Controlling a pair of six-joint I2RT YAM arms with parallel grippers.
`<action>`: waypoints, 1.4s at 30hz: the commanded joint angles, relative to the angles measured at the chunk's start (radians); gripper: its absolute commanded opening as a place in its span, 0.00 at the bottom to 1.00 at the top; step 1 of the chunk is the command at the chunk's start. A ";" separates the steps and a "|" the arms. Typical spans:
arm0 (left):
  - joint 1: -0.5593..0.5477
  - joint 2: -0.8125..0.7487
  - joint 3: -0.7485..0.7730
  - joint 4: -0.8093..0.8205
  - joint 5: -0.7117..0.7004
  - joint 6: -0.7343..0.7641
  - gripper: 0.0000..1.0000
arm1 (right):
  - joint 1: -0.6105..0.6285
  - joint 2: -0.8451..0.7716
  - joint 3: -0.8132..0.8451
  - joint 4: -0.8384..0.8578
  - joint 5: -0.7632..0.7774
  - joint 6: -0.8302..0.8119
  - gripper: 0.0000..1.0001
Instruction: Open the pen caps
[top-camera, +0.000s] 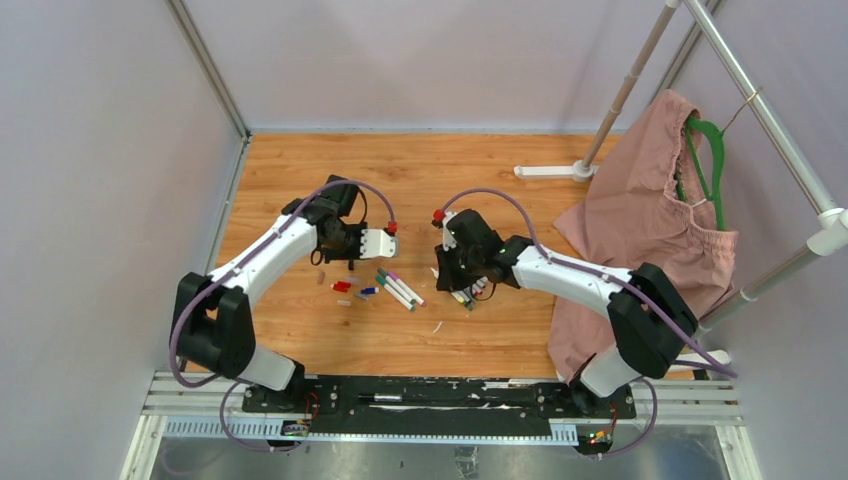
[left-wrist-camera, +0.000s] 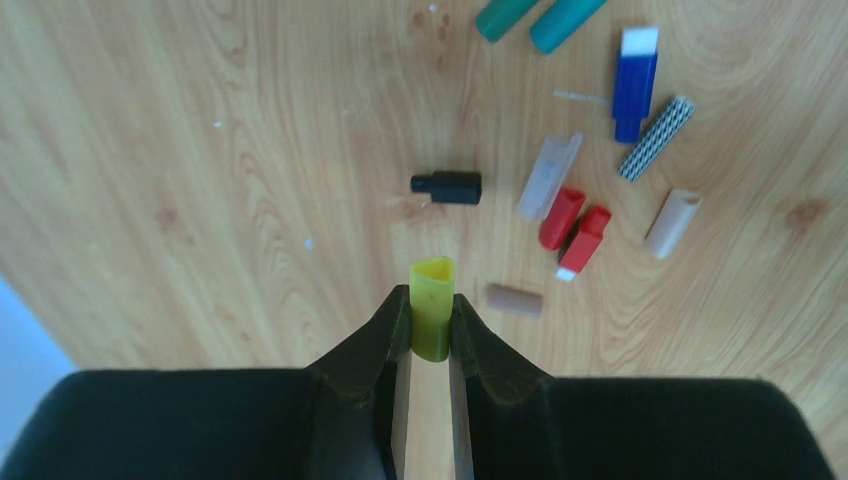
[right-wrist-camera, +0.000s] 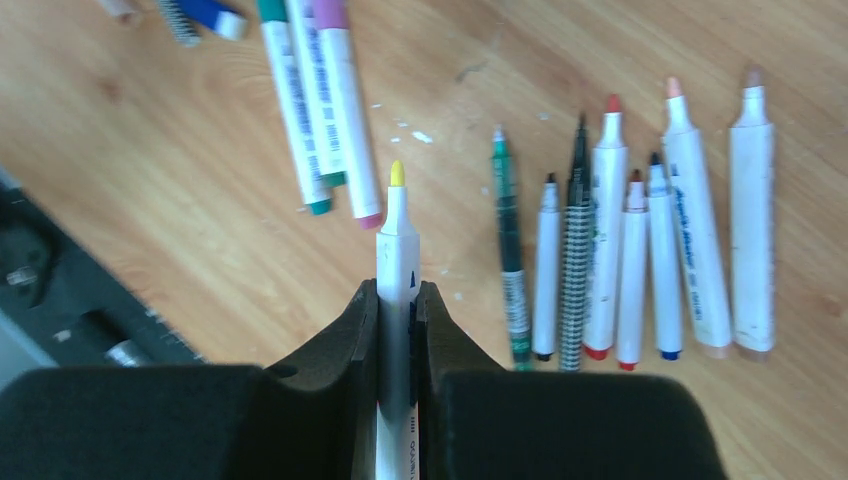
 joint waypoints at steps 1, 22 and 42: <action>0.011 0.082 0.027 0.021 0.112 -0.130 0.00 | 0.033 0.054 -0.014 0.021 0.172 -0.055 0.00; 0.026 0.281 0.047 0.115 0.179 -0.226 0.05 | 0.094 0.131 -0.099 0.186 0.312 -0.021 0.19; 0.026 0.228 0.121 0.070 0.190 -0.276 0.46 | 0.123 0.158 -0.064 0.127 0.374 -0.020 0.31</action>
